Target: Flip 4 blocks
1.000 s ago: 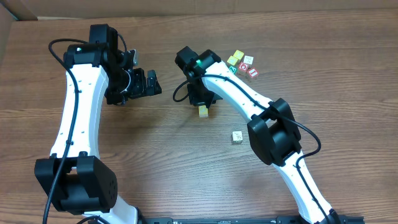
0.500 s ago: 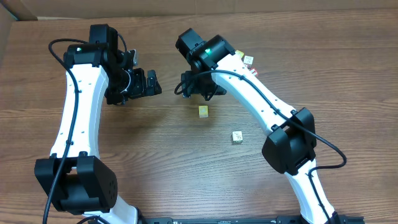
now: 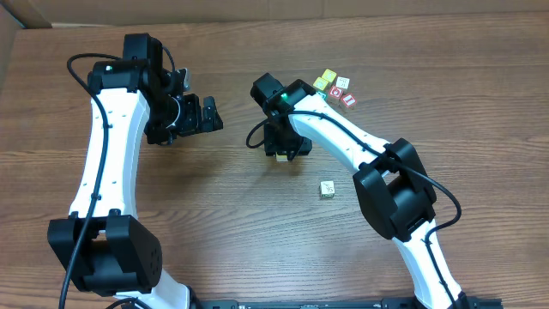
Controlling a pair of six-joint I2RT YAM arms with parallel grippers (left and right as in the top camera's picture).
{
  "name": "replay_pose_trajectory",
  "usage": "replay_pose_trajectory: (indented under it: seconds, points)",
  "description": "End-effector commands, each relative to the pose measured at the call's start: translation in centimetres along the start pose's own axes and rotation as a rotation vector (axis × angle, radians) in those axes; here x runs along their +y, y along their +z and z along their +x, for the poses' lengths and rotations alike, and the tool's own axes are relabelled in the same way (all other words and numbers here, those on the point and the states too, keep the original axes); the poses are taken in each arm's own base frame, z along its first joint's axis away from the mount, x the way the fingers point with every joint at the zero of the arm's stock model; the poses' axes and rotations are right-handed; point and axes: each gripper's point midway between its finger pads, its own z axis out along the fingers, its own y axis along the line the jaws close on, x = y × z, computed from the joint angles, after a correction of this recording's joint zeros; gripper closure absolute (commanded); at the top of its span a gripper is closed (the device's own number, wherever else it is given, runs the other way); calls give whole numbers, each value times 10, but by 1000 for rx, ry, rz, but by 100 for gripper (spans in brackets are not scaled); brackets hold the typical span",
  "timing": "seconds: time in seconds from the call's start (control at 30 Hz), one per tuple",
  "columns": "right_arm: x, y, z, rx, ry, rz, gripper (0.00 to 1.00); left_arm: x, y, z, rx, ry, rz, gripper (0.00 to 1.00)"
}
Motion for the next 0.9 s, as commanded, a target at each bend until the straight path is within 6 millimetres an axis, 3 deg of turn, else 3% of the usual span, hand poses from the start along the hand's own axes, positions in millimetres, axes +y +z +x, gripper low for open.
replay_pose_trajectory:
  seconds: [0.0, 0.2, 0.23, 0.27, 0.37, 0.57, 0.87]
  points:
    - [8, 0, 0, -2, -3, -32, 50, -3, -3, -4, -15, 0, -3, 0]
    - [9, 0, 5, 24, -2, -39, 53, -3, -3, -4, -15, 0, -3, 0]
    - [8, 0, 7, 29, -2, -35, 56, -3, -3, -4, -15, 0, -3, 0]
    - [7, -3, 6, 30, 2, -34, 65, -3, -3, -4, -15, 0, -3, 0]
    - [8, -13, -1, 17, 9, -43, 75, -3, -3, -4, -15, 0, -3, 0]
    - [4, -26, 4, 43, 6, -23, 69, -3, -3, -4, -15, 0, -3, 0]
    - [-15, -74, 40, 205, -23, 42, 73, -3, -3, -4, -15, 0, -3, 0]
